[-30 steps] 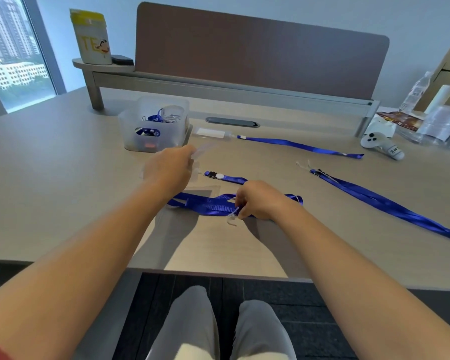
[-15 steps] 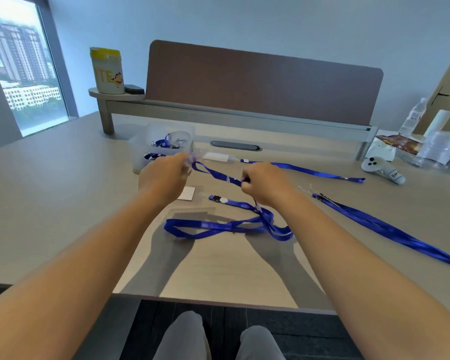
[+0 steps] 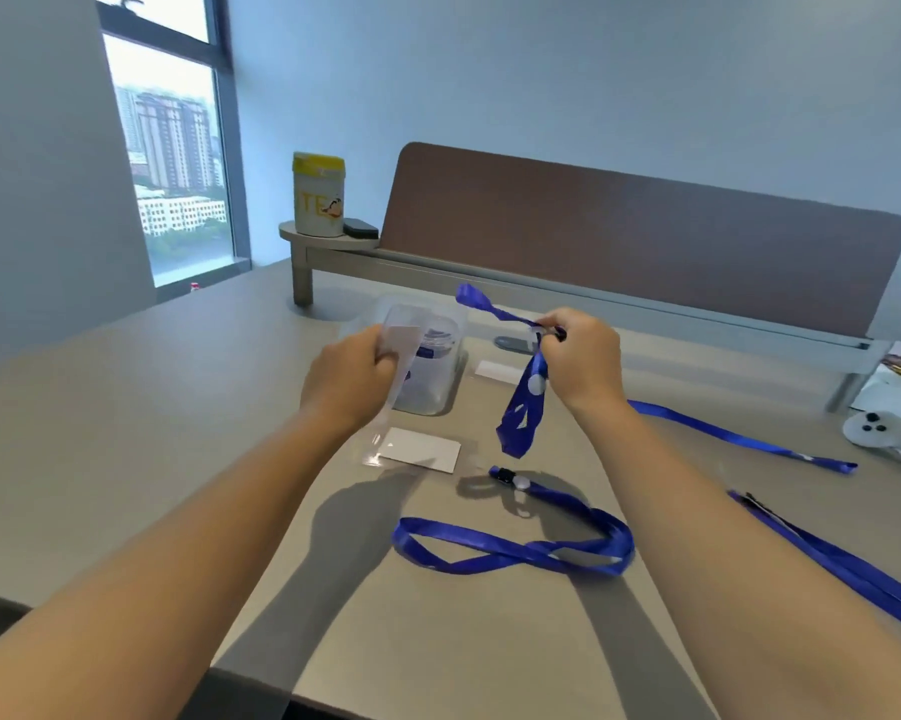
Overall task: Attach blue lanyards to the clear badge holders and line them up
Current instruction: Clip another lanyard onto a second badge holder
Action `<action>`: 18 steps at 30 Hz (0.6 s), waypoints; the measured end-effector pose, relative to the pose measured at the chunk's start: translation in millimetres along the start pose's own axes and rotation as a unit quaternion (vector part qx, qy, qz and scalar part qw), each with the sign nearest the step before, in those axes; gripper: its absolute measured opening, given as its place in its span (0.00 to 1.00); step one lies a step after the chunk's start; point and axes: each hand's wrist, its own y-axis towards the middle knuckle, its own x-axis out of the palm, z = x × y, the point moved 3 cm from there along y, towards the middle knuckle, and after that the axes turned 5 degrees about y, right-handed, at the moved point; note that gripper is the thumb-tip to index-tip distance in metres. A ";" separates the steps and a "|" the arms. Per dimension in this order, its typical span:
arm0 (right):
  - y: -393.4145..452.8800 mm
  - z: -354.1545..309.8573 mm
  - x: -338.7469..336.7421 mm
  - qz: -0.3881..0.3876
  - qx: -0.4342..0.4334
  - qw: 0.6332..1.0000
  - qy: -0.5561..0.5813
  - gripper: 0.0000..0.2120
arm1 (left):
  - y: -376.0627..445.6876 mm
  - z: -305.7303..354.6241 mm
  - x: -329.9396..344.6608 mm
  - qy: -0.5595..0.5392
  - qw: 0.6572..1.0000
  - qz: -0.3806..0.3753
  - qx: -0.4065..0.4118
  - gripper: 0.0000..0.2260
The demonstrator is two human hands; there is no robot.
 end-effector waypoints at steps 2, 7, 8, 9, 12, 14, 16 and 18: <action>13.1 -1.4 12.3 0.018 0.007 0.999 0.030 0.14 | 11.3 -7.2 -2.9 -0.019 1.000 0.007 -0.018 0.13; 63.8 -15.5 44.5 0.061 0.006 0.994 0.092 0.14 | 50.4 -26.8 -9.2 -0.058 0.996 0.029 -0.060 0.13; 75.3 -19.7 52.4 0.070 0.003 0.993 0.094 0.14 | 58.6 -29.8 -11.2 -0.060 0.995 0.036 -0.067 0.14; 86.2 -24.0 61.3 0.076 -0.001 0.992 0.099 0.14 | 66.4 -33.2 -13.0 -0.062 0.994 0.042 -0.073 0.14; 112.7 -34.7 90.4 0.079 -0.019 0.991 0.111 0.14 | 85.9 -42.9 -17.6 -0.067 0.993 0.058 -0.075 0.14; 122.2 -35.2 112.2 0.056 -0.031 0.994 0.085 0.14 | 95.7 -50.5 -19.0 -0.066 0.993 0.066 -0.073 0.14; 126.1 -30.2 137.6 -0.023 -0.058 0.998 -0.011 0.14 | 102.8 -58.0 -19.4 -0.062 0.993 0.072 -0.074 0.13; 122.6 -24.1 160.7 -0.178 -0.075 0.966 -0.174 0.17 | 106.6 -63.7 -19.0 -0.053 0.993 0.072 -0.076 0.13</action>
